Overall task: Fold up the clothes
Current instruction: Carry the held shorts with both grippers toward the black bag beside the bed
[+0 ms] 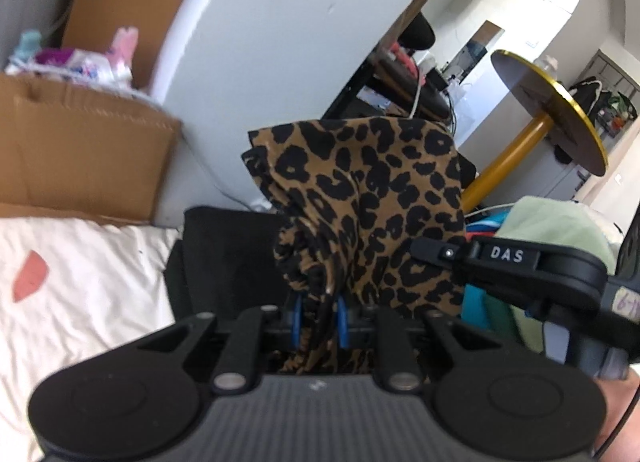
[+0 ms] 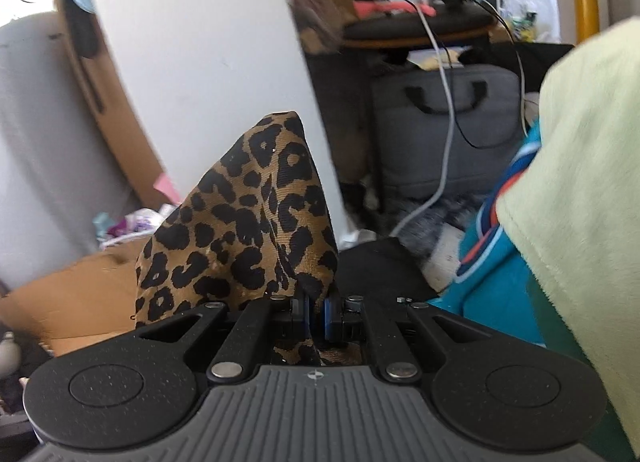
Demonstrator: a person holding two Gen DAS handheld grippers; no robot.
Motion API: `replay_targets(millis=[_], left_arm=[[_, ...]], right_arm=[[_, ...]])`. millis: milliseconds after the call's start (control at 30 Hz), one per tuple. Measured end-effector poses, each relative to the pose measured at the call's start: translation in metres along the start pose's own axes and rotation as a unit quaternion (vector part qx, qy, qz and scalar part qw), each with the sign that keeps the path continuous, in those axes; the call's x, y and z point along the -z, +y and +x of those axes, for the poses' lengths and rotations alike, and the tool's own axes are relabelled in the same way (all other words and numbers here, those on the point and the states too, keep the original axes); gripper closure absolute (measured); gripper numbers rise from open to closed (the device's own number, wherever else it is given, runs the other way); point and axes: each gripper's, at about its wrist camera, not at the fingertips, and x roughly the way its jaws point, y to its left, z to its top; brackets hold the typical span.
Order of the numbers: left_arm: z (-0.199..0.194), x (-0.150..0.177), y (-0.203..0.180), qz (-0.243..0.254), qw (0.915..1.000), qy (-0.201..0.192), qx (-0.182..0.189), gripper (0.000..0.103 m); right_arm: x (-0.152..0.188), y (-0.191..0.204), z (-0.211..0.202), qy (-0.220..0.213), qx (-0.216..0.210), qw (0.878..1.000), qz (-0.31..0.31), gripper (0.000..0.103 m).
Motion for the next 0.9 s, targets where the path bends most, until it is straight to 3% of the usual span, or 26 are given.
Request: replay_targets(millis=[333,900], left_arm=[[0.077,0.004,0.044,-0.021,0.9994,0.025,0.015,0.085],[0.152,-0.023,0.118,-0.059,0.9971,0.046,0.014,0.085]], right_arm=[[0.01,-0.025,0.09,0.022,0.032,0.999,-0.007,0.098],[0.012,-0.029,0.213,0.044,0.01,0.996,-0.083,0.098]])
